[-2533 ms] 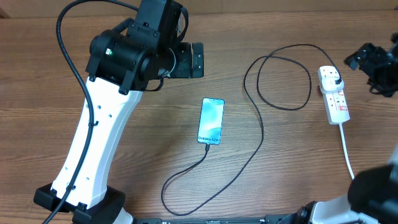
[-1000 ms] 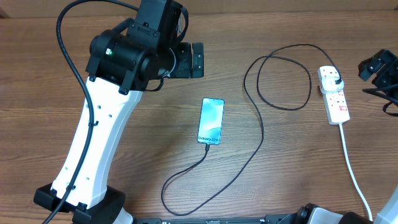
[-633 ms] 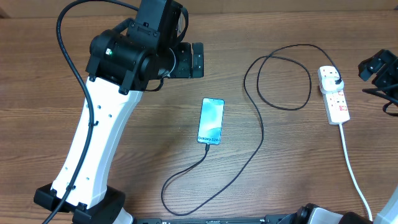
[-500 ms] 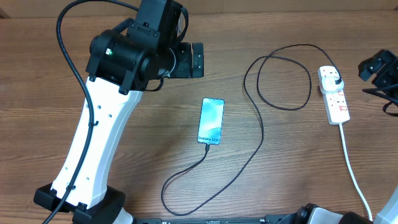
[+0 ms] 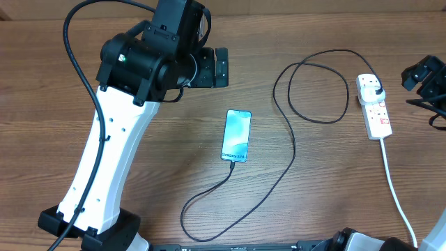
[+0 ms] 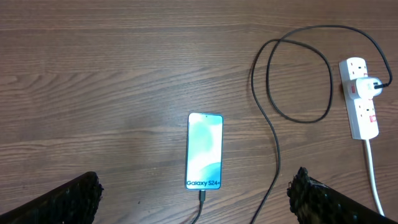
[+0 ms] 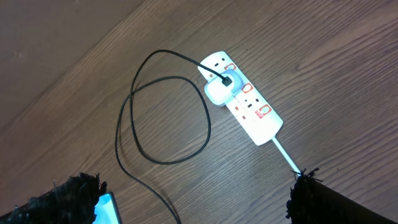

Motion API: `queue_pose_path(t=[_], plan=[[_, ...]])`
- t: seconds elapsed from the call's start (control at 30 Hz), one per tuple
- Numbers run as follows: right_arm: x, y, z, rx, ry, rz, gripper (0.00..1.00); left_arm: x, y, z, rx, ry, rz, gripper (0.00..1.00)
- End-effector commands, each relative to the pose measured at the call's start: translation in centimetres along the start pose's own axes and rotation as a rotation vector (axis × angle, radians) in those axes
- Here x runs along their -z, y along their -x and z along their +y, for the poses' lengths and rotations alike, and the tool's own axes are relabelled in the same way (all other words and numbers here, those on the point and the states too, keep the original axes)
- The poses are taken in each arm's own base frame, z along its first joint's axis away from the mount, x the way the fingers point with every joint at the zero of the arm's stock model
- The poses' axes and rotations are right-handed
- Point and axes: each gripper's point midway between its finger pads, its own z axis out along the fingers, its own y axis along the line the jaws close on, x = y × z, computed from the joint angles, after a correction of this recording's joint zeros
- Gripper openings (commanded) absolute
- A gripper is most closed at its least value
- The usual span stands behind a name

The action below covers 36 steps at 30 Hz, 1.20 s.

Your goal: Plug charger to phone and switch on socket

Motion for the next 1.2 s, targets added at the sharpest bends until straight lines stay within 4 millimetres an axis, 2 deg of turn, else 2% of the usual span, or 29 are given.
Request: queue_pose_path(t=[0.0, 0.5, 0.57, 0.87, 1.17], plan=[[0.6, 0.4, 0.5, 0.006, 0.013, -0.023, 1.00, -0.1, 0.1, 0.3, -0.012, 0.017, -0.005, 1.00], [0.6, 0.4, 0.5, 0.006, 0.013, -0.023, 1.00, -0.2, 0.1, 0.3, -0.014, 0.019, -0.003, 1.00], [0.6, 0.4, 0.5, 0.006, 0.014, -0.023, 1.00, -0.2, 0.5, 1.1, -0.042, 0.066, -0.023, 1.00], [0.6, 0.4, 0.5, 0.006, 0.013, -0.023, 1.00, -0.2, 0.3, 1.1, -0.043, 0.068, -0.016, 1.00], [0.6, 0.4, 0.5, 0.006, 0.013, -0.023, 1.00, 0.6, 1.6, -0.5, -0.081, 0.071, -0.114, 1.00]])
